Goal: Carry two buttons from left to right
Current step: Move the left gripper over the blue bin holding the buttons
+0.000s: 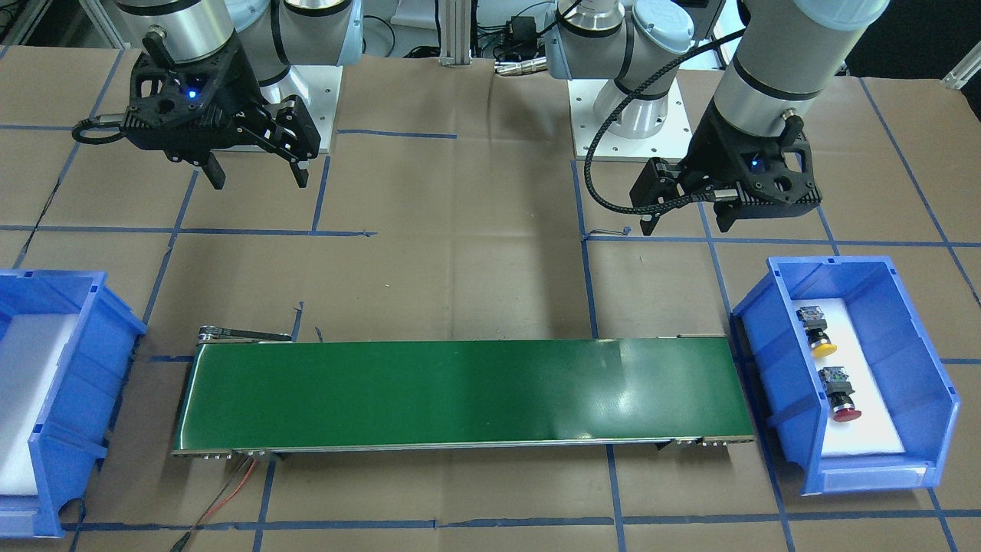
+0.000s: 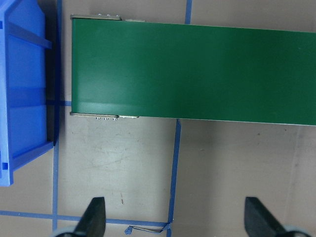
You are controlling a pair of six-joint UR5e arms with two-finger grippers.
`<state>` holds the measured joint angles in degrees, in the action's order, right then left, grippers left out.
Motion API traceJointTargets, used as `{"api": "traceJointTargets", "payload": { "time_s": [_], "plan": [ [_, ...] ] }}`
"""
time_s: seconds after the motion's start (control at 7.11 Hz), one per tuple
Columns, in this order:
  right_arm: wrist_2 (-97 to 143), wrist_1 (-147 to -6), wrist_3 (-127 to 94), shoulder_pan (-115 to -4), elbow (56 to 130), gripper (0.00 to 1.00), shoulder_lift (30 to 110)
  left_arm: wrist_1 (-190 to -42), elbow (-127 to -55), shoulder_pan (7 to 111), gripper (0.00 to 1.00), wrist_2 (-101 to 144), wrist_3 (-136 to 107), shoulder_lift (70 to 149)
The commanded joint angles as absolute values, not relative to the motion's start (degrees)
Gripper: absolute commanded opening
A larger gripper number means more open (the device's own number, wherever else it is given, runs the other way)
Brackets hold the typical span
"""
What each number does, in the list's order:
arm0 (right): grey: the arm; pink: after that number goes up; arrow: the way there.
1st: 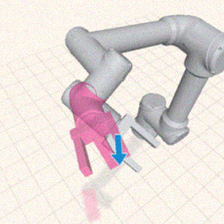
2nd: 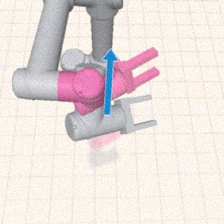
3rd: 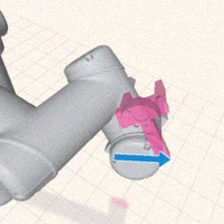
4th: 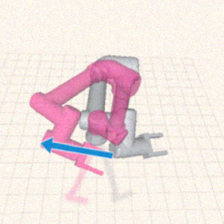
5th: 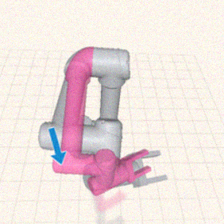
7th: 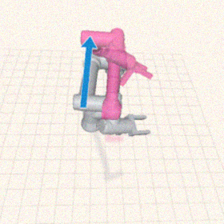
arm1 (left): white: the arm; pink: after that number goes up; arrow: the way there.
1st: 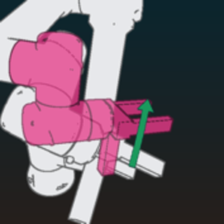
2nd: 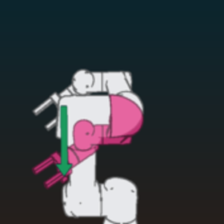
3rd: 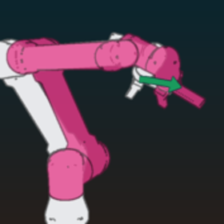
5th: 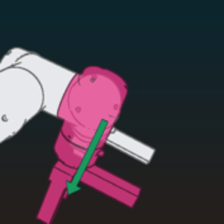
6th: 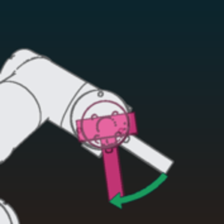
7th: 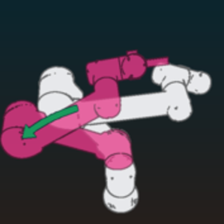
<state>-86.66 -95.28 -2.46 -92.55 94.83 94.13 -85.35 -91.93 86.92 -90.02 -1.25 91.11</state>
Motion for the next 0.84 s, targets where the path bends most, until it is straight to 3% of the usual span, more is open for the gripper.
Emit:
{"api": "traceJointTargets", "payload": {
  "time_s": [0.0,0.7],
  "plan": [
    [-86.7,-95.3,-2.5,-92.5,94.8,1.0,94.1,-85.3,-92.1,86.9,1.0,-90.1,-0.7,90.9],
    [-86.7,-95.3,-2.5,-92.6,94.8,1.0,94.1,-85.3,-91.8,82.3,1.0,-90.0,8.1,90.4]
  ]
}}
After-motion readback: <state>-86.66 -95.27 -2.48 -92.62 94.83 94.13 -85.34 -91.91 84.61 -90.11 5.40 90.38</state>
